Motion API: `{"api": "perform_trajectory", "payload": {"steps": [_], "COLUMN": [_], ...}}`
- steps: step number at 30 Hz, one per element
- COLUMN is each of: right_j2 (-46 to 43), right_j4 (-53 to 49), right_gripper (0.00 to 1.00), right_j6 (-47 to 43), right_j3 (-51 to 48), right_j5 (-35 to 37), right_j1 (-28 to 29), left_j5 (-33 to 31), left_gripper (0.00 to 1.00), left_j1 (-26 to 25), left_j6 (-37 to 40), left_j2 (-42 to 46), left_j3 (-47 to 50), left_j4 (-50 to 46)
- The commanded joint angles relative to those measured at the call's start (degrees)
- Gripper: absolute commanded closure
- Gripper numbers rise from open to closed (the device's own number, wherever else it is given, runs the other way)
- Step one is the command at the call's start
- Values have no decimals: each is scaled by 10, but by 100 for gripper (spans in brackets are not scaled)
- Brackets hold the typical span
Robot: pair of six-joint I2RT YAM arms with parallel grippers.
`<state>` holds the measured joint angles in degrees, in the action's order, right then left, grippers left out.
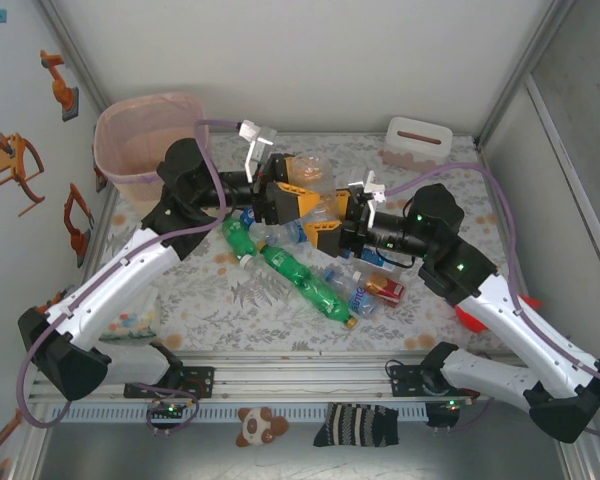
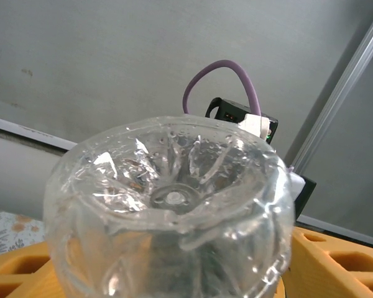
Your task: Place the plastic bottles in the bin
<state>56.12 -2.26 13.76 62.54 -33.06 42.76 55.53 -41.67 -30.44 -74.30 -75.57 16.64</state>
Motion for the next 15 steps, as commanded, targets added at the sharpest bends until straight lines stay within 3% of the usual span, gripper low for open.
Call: {"api": "perform_trajectory", "payload": {"steps": [1,15], "right_j2": [-7,-8], "right_j4": [13,-18], "right_gripper": [66,65], "right_j6": [11,3], "right_j3": [23,28], "right_j5": [2,36], "right_j1": [-3,-3], "left_j5": [23,-16], "left_gripper": [31,46], "left_j1": [-9,-10], "left_j6": [15,66], "left_j2": [-2,7], "left_j3": [-24,-31], "left_j4": [2,-63]}}
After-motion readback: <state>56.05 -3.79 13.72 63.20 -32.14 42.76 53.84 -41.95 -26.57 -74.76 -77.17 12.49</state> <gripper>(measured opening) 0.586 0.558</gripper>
